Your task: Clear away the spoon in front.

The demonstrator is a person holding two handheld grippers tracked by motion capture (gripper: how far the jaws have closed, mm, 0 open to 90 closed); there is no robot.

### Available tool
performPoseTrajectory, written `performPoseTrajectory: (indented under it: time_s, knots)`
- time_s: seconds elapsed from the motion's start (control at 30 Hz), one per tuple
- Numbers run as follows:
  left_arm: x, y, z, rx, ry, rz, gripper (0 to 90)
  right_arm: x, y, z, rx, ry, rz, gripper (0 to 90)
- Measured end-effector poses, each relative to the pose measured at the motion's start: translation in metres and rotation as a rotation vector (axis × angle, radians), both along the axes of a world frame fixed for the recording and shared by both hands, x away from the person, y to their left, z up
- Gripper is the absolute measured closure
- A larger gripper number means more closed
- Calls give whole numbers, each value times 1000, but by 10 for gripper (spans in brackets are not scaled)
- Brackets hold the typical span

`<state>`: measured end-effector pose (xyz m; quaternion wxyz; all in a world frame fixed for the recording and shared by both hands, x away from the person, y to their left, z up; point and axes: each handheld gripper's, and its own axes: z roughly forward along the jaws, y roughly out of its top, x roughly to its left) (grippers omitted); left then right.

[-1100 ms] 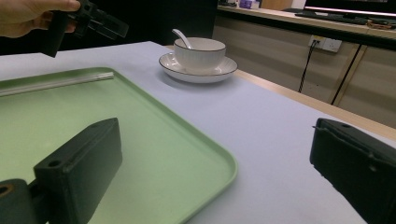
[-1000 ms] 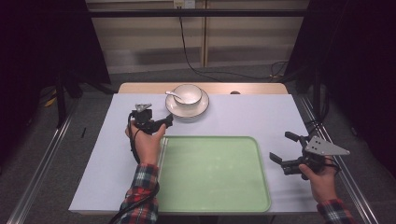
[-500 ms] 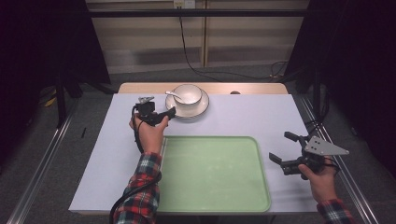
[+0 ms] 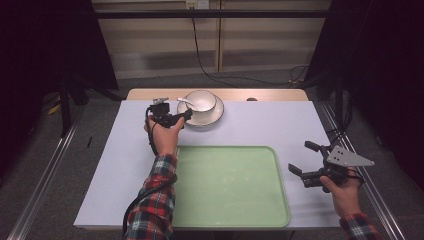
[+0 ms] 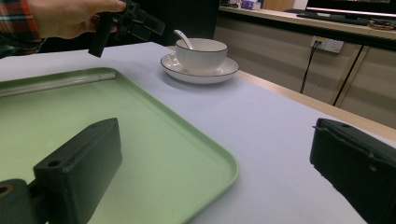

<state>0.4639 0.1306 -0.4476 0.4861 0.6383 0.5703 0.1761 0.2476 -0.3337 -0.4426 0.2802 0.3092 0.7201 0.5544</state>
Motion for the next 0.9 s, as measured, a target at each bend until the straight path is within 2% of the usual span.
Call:
performPoseTrajectory:
  time_s: [0.13, 0.2, 0.27, 0.3, 0.33, 0.53, 0.6, 0.9]
  knots:
    - [8, 1, -6, -10, 16, 14, 4, 1, 0, 0, -6, 1, 17, 15]
    - [11, 2, -8, -35, 24, 21, 4, 1, 0, 0, -8, 6, 24, 15]
    - [15, 3, -10, -35, 28, 31, 4, 0, 0, 0, -5, 0, 11, 15]
    - [17, 3, -11, -48, 27, 41, 4, 0, 0, 0, -5, -1, 4, 15]
    - [19, 4, -10, -38, 24, 27, 5, 0, 0, 0, -4, -1, 2, 15]
    - [27, 9, -11, -46, 27, 59, 9, 1, 0, 0, -11, 5, 26, 15]
    - [29, 9, -12, -51, 26, 66, 15, 0, 0, 0, -7, 1, 8, 15]
    - [37, 3, -10, -66, 10, 72, 79, 0, -1, 0, -7, 8, 25, 15]
